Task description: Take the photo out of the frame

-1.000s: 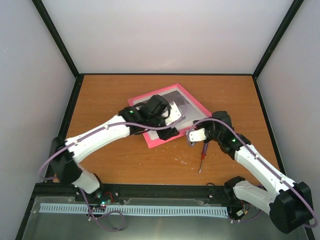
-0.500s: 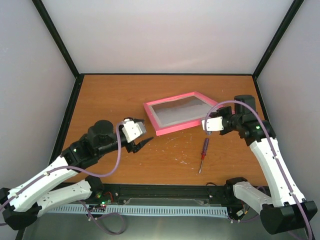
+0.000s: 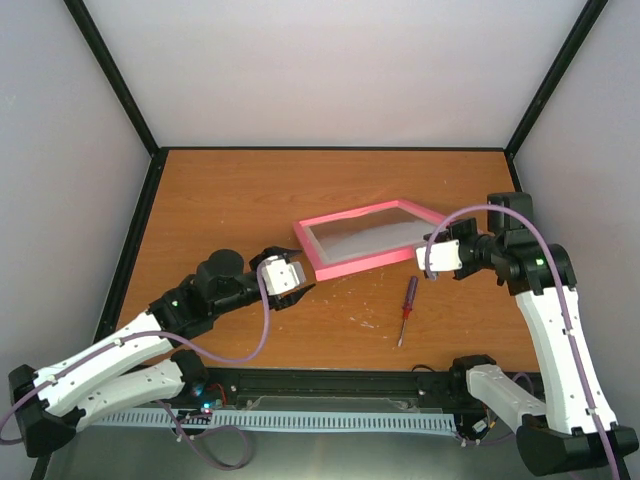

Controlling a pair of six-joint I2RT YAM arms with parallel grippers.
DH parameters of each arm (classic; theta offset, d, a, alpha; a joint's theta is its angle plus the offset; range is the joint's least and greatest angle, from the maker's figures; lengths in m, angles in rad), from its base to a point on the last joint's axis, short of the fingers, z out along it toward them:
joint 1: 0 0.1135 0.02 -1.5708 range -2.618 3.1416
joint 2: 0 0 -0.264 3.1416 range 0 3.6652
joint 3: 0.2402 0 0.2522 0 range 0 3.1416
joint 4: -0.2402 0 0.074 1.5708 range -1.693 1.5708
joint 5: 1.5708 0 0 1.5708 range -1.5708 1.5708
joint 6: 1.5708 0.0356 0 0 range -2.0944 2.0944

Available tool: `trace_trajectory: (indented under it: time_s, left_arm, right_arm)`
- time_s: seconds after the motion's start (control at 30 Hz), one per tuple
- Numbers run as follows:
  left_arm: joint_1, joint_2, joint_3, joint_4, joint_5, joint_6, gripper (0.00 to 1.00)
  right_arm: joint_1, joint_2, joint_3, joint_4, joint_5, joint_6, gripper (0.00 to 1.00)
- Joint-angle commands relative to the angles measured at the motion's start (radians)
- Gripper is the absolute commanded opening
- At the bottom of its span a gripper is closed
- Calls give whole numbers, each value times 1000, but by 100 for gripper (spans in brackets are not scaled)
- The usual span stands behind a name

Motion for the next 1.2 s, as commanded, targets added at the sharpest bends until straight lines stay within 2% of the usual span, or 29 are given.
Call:
trace_trajectory:
  time_s: [0.0,0.33,0.43,0.5,0.57,0.67,0.73,0.8,0.97,1.07,1.17]
  left_arm:
    - [-5,30,-18,205,16,92,69]
    - [-3,74,3,223,88,109,34]
    - [-3,69,8,247,101,91,20]
    - [-2,65,7,279,96,74,11]
    - [0,68,11,323,67,52,5]
    - [25,107,64,330,53,-4,3]
    - [47,149,133,288,59,-38,2]
    - [64,187,189,254,56,-67,2]
    - [164,278,329,169,120,-165,1]
    - [324,336,433,83,257,-286,1]
    - [414,364,496,42,317,-379,1]
  right_arm:
    - [-2,-62,36,-81,-78,-55,3]
    - [-2,-64,86,-107,-105,-3,3]
    - [-2,-65,86,-92,-110,21,3]
    - [-2,-72,88,-63,-115,62,9]
    - [-2,-84,91,-17,-119,119,27]
    - [-2,-99,116,63,-115,246,53]
    - [-2,-96,151,88,-108,355,65]
    - [-2,-80,205,77,-101,445,69]
    - [-2,-30,310,46,-102,604,70]
    - [-2,11,368,17,-94,686,69]
    - [-2,44,392,-13,-90,757,69]
